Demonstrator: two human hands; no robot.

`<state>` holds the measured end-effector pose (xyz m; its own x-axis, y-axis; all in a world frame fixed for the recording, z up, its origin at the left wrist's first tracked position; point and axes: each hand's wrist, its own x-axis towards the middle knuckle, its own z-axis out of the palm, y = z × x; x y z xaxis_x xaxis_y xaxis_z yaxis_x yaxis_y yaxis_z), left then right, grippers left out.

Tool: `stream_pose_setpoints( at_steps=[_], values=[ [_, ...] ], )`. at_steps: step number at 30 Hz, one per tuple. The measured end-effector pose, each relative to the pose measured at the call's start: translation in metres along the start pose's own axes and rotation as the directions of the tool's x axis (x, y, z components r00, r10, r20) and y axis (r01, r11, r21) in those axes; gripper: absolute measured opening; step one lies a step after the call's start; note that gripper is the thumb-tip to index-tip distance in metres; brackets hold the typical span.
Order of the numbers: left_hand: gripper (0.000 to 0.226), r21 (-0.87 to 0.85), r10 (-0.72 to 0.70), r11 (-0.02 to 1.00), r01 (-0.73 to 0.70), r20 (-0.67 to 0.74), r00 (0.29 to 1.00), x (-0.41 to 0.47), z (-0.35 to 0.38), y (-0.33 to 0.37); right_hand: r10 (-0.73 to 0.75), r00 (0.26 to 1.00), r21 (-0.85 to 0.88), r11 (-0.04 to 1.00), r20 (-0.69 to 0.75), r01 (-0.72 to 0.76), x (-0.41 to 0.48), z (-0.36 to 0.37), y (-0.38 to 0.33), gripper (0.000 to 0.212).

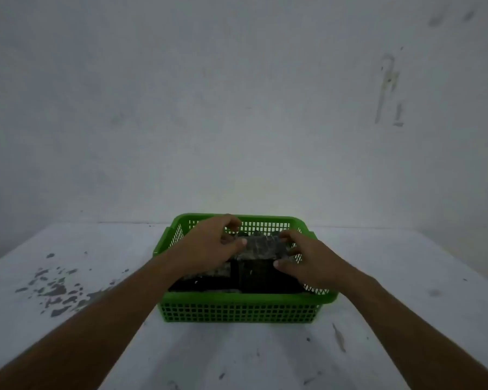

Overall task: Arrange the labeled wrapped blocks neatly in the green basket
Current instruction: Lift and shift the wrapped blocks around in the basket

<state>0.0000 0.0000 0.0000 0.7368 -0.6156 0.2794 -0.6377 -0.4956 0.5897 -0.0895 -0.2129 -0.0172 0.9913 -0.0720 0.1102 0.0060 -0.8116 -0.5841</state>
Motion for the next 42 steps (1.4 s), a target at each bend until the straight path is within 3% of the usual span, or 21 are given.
stream_pose_setpoints(
  at_steps=[6,12,16,21,27,31,36,39,42],
  values=[
    [0.051,-0.098,-0.11,0.988,0.121,0.106,0.988,0.017,0.016,-0.014,-0.072,0.995,0.041,0.997,0.069,0.069,0.021,0.013,0.007,0.066],
    [0.087,-0.142,-0.115,0.978,0.153,0.244,0.963,0.02,0.011,-0.022,-0.067,0.996,0.195,0.979,0.066,0.053,0.027,0.014,0.019,0.054],
    [0.1,-0.085,-0.088,0.989,0.118,0.3,0.95,0.025,0.013,-0.02,-0.063,0.998,0.235,0.97,0.03,0.054,0.03,0.016,0.02,0.055],
    [0.096,0.056,-0.012,0.998,-0.003,0.266,0.964,0.037,0.016,-0.016,-0.097,0.995,0.32,0.943,-0.009,0.095,0.038,0.017,0.02,0.064],
    [0.095,0.024,0.048,0.998,-0.06,0.346,0.937,0.047,0.012,-0.013,-0.115,0.993,0.321,0.941,-0.007,0.111,0.046,0.015,0.016,0.068],
    [0.093,0.015,0.049,0.998,-0.056,0.285,0.957,0.046,0.009,-0.016,-0.126,0.992,0.375,0.919,-0.018,0.124,0.05,0.012,0.013,0.071],
    [0.074,-0.07,0.118,0.991,-0.11,0.129,0.985,0.039,-0.011,-0.016,-0.092,0.996,0.522,0.85,0.013,0.072,0.054,0.004,0.03,0.074],
    [0.067,-0.2,0.094,0.977,-0.08,0.061,0.994,0.038,-0.016,-0.021,-0.068,0.994,0.553,0.833,0.089,0.008,0.056,0.002,0.035,0.075],
    [0.065,-0.288,0.054,0.957,-0.029,0.079,0.995,0.04,-0.011,-0.022,-0.057,0.997,0.591,0.806,0.059,0.011,0.059,0.004,0.035,0.077]
  ],
)
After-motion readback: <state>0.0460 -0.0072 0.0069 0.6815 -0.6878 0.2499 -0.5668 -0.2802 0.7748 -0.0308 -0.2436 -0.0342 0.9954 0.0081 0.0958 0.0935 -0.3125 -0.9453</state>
